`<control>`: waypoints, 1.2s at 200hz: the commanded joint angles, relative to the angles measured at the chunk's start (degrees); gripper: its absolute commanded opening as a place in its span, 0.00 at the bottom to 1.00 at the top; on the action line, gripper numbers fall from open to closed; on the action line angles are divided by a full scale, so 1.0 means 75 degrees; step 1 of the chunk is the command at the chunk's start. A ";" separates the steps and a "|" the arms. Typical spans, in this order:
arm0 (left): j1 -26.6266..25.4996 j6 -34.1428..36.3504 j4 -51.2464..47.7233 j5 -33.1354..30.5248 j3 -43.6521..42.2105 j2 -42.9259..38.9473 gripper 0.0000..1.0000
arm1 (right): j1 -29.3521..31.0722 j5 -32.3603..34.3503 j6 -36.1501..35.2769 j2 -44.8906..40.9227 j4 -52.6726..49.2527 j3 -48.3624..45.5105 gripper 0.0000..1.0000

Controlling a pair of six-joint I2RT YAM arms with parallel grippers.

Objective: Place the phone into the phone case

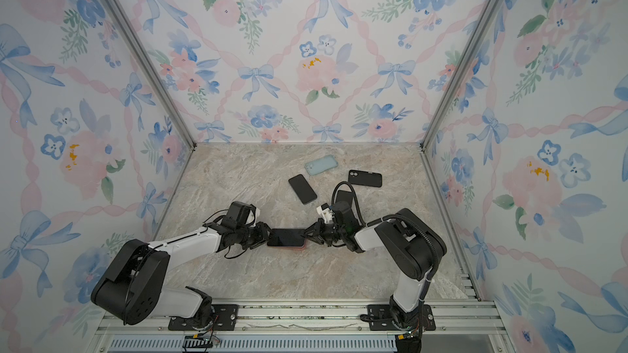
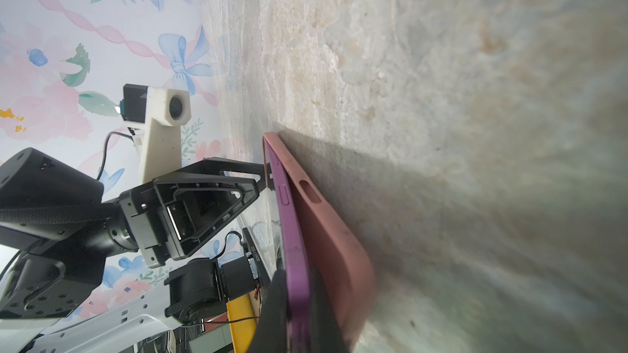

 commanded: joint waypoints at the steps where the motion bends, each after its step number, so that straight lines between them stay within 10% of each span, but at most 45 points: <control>1: -0.0433 -0.0237 0.0216 0.0905 0.0218 0.0137 0.47 | 0.0348 0.0240 -0.0143 0.0433 -0.0823 0.0102 0.00; 136: -0.0724 -0.0297 0.0248 0.0788 0.0236 0.0044 0.46 | 0.0277 0.0347 -0.0569 0.0381 -0.1670 0.0289 0.09; 240: -0.0803 -0.0251 0.0251 0.0706 0.0246 0.0093 0.18 | 0.0395 0.0459 -0.0851 0.0503 -0.2294 0.0653 0.12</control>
